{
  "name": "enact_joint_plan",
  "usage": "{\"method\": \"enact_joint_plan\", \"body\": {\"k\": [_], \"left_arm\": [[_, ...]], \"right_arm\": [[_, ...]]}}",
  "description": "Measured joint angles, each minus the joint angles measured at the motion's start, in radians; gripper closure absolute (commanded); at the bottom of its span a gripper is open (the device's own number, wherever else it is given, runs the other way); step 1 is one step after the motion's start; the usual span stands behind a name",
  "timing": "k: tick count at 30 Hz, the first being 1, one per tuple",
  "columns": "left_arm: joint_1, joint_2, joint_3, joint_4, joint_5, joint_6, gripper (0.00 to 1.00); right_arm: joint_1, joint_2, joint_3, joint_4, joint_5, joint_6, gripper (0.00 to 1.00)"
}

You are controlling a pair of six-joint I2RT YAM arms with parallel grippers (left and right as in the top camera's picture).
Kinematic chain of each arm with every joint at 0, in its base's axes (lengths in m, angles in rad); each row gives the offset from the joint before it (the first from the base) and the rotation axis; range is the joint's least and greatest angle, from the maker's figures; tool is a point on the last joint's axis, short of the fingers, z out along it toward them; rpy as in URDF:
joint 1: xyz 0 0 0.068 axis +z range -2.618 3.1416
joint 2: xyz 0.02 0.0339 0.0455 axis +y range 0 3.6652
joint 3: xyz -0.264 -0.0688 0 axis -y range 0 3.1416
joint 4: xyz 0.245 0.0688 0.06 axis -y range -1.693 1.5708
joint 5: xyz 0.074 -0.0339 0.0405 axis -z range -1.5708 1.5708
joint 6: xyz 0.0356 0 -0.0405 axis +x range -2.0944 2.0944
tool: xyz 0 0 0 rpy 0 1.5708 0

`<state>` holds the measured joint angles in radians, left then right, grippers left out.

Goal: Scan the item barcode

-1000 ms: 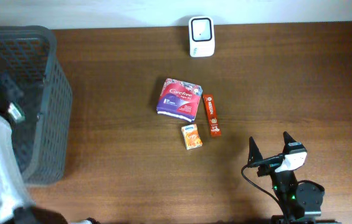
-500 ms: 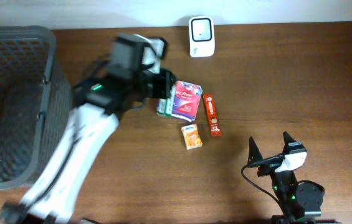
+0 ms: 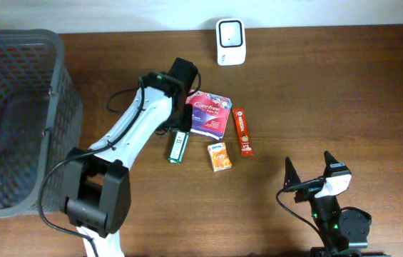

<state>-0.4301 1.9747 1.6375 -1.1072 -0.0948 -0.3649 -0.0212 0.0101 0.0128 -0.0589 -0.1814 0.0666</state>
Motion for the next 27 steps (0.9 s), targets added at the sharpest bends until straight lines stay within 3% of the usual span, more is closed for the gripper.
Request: {"method": "enact_joint_plan", "body": {"k": [3, 6, 8, 9, 11, 15, 18, 23, 27], "left_arm": [[0.005, 0.014, 0.315, -0.235, -0.001, -0.004, 0.25], [0.047, -0.003, 0.77, -0.541, -0.023, 0.007, 0.11], [0.055, -0.034, 0.863, -0.575, -0.019, 0.022, 0.01], [0.051, -0.056, 0.871, -0.578, -0.014, 0.031, 0.01], [0.058, -0.119, 0.851, -0.579, -0.024, 0.057, 0.01], [0.253, -0.576, 0.726, -0.572, -0.098, 0.061, 0.01], [0.309, -0.8, 0.484, -0.561, -0.105, 0.016, 0.01], [0.312, -0.739, 0.037, -0.331, -0.03, -0.045, 0.01], [0.312, -0.596, -0.037, -0.329, 0.116, -0.007, 0.01]], "right_arm": [[0.0, -0.001, 0.0, 0.0, 0.0, 0.0, 0.02], [0.0, 0.0, 0.0, 0.0, 0.0, 0.0, 0.02], [0.0, 0.0, 0.0, 0.0, 0.0, 0.0, 0.02], [0.0, 0.0, 0.0, 0.0, 0.0, 0.0, 0.02], [0.0, 0.0, 0.0, 0.0, 0.0, 0.0, 0.02], [0.0, 0.0, 0.0, 0.0, 0.0, 0.0, 0.01], [0.0, 0.0, 0.0, 0.0, 0.0, 0.0, 0.02], [0.0, 0.0, 0.0, 0.0, 0.0, 0.0, 0.02], [0.0, 0.0, 0.0, 0.005, -0.014, 0.008, 0.02]]}}
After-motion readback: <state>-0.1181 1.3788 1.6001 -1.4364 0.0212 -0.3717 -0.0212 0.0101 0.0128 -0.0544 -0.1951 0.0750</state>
